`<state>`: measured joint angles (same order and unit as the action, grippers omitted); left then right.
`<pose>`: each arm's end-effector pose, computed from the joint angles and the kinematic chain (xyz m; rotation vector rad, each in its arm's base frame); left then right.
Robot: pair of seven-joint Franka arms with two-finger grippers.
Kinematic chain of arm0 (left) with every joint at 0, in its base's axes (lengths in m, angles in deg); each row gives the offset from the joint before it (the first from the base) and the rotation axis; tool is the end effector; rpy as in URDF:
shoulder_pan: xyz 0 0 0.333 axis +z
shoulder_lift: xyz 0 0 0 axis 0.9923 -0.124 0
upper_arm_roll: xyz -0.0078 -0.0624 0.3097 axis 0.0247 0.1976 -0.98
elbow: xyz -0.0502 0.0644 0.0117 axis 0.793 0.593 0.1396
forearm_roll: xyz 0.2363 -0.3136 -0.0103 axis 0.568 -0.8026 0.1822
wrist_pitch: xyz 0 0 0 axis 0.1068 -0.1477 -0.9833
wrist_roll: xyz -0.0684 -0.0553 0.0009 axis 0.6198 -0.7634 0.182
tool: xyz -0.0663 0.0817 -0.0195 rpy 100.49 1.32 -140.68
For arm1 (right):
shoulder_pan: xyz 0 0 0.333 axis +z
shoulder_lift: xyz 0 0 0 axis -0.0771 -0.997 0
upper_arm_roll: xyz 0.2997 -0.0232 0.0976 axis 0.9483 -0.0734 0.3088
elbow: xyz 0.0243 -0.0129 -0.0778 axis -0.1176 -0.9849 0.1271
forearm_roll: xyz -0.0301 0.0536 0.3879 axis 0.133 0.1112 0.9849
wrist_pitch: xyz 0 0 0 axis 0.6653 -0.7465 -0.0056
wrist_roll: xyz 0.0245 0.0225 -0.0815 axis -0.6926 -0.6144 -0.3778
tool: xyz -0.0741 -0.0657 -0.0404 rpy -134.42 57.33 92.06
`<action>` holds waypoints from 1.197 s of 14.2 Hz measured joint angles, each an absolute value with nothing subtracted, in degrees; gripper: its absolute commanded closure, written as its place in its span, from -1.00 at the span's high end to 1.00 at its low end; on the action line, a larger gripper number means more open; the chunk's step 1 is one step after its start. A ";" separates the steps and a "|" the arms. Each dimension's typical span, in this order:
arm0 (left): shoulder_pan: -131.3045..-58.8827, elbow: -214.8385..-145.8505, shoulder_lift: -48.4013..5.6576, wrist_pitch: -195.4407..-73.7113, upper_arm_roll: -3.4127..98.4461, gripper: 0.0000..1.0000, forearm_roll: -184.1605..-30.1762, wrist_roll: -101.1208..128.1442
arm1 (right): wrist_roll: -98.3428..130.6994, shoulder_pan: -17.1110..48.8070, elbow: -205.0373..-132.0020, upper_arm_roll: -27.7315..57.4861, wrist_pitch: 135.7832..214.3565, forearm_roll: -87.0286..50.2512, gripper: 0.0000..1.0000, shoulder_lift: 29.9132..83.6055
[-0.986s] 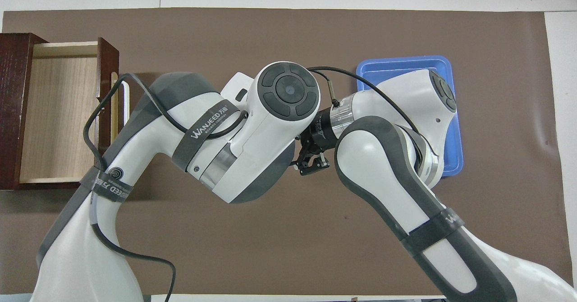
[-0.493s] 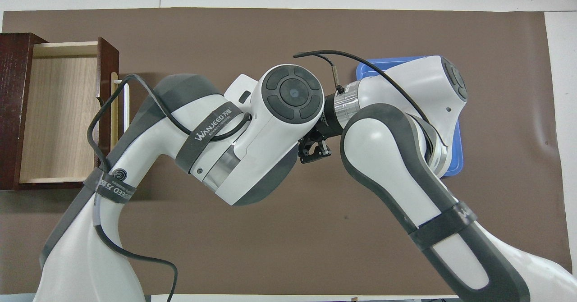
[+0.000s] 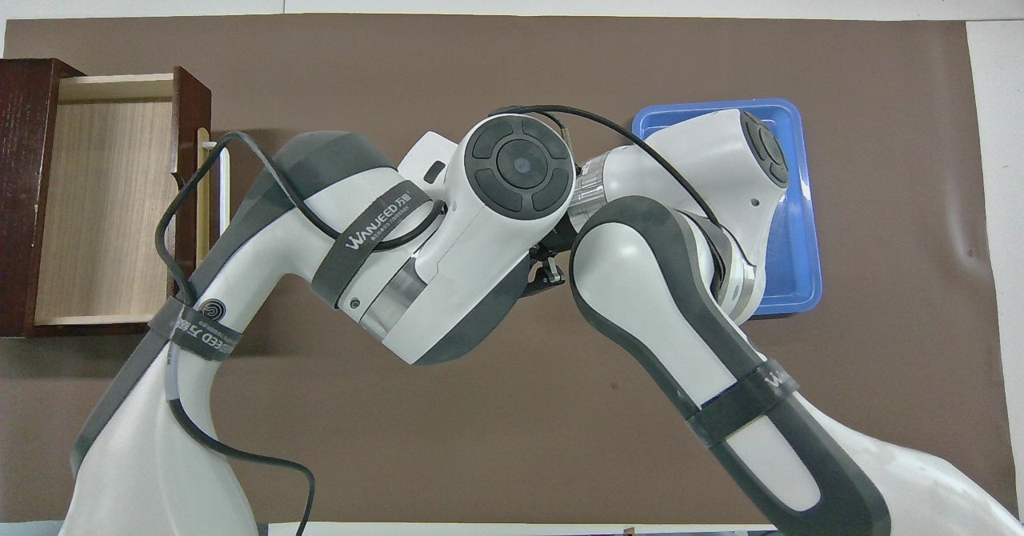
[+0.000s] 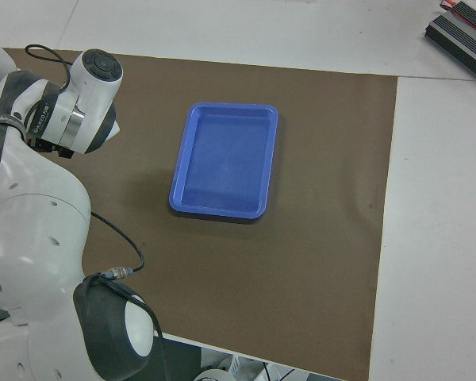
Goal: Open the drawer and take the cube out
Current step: 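Grasp the cube with the right gripper while the left gripper releases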
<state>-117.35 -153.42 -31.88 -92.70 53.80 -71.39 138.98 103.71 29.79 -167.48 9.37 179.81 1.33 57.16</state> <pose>0.4959 -0.4299 0.4839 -2.0357 -2.2530 -0.1964 0.5584 0.3218 0.4296 -1.9501 1.5983 0.7533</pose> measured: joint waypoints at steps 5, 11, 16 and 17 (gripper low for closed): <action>-117.27 -153.43 -31.88 -92.54 53.53 -1.00 -71.39 139.03 | 103.71 29.54 -167.49 9.07 179.81 1.32 1.00 57.15; -117.10 -153.44 -31.88 -92.49 53.43 -1.00 -71.39 139.13 | 103.72 29.56 -167.63 9.05 179.82 1.32 -0.03 57.15; -117.14 -153.45 -31.90 -92.51 53.55 -1.00 -71.44 139.49 | 103.95 29.40 -167.77 9.04 179.82 1.32 -1.00 57.14; -117.14 -153.45 -31.91 -92.52 53.56 -1.00 -71.45 139.53 | 103.95 29.38 -167.77 9.05 179.76 1.32 -1.00 57.14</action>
<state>-117.14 -153.45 -31.91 -92.52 53.56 -71.45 139.53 103.95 29.38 -167.77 9.05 179.76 1.32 57.14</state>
